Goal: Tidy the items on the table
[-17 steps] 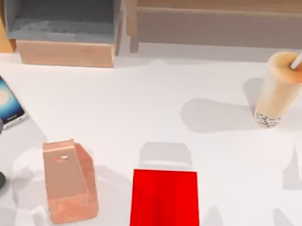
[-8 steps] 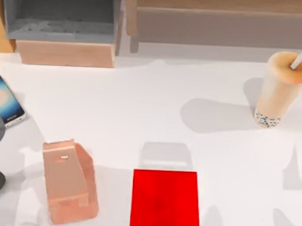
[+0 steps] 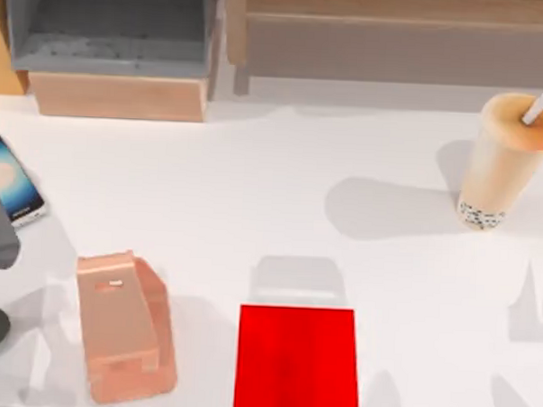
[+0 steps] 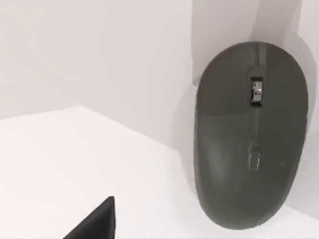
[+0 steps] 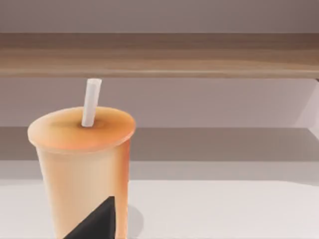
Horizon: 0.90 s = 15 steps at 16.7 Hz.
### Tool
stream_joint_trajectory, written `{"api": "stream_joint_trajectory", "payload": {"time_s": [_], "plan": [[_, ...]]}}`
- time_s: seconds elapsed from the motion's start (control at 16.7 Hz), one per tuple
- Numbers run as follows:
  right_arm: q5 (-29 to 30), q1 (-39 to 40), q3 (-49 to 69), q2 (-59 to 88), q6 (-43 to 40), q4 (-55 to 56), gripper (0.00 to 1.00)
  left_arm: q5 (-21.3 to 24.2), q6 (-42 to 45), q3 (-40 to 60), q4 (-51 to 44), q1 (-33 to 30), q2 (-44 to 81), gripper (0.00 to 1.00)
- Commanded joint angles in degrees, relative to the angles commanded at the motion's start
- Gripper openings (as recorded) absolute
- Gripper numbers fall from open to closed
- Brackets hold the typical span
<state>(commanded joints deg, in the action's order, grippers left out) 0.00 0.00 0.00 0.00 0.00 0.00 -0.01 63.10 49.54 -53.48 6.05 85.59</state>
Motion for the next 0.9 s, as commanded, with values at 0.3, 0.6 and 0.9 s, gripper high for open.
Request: {"api": "stream_joint_trajectory", "payload": {"time_s": [0.3,0.6,0.9], "plan": [[0.0,0.0,0.0,0.0,0.0,0.0,1.00,0.0,0.3,-7.5,14.2,0.2,6.2,1.00],[0.0,0.0,0.0,0.0,0.0,0.0,1.00,0.0,0.4,-9.0,16.5,0.3,7.4,1.00],[0.0,0.0,0.0,0.0,0.0,0.0,1.00,0.0,0.4,-9.0,16.5,0.3,7.4,0.70]]}}
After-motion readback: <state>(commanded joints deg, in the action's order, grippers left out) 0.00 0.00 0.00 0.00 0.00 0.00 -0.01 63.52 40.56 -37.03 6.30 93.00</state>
